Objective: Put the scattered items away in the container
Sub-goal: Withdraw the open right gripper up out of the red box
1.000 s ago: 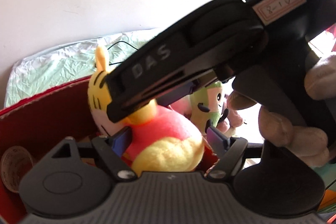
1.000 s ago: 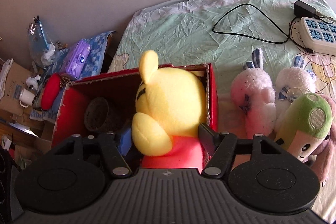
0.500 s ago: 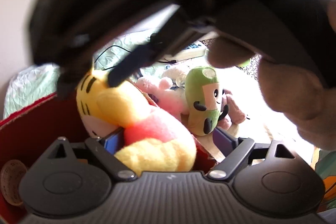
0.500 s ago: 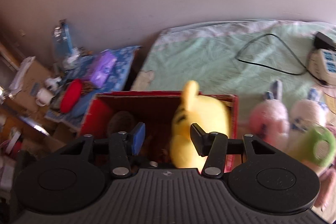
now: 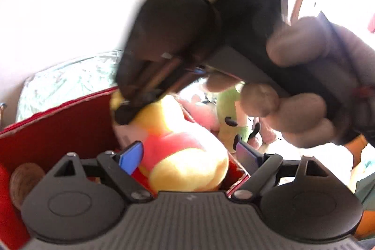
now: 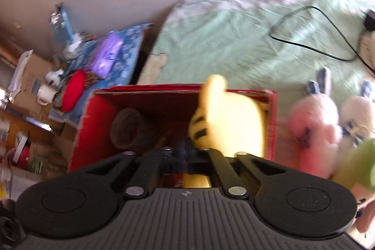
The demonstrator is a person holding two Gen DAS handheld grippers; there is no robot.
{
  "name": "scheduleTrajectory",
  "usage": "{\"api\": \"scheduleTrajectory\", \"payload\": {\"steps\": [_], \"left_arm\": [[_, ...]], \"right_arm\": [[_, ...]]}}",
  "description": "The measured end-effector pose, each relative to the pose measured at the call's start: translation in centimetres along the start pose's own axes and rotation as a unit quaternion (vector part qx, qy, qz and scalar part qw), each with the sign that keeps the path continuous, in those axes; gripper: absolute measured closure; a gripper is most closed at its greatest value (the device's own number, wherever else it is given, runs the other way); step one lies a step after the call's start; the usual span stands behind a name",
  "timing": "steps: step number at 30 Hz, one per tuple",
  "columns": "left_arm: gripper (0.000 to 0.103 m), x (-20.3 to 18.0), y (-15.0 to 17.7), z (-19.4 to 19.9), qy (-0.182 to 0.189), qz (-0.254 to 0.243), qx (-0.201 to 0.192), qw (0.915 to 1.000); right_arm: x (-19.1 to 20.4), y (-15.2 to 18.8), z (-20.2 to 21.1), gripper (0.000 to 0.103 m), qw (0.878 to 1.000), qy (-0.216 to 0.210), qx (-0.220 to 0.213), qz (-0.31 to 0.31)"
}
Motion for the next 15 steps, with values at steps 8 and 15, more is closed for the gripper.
{"api": "scheduleTrajectory", "payload": {"steps": [8,15], "left_arm": [[0.016,0.6,1.0,-1.6,0.029,0.028,0.032,0.9987],[0.015,-2.4,1.0,-2.2,0.021,0.025,0.022,0.9992]], "right_arm": [[0.3,0.7,0.5,0.102,1.0,-0.007,-0.011,0.0],[2.0,0.8,2.3,0.082,0.999,-0.016,-0.037,0.017]]}}
Point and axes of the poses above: each gripper's, at about its wrist camera, not at the fingertips, and z roughly against the way its jaws point, x to its left, y to its underside, the point moved 2 cm from there along -z, roughly the way its jaws point, and after that the axes turned 2 degrees about x, right-handed, at the moved point
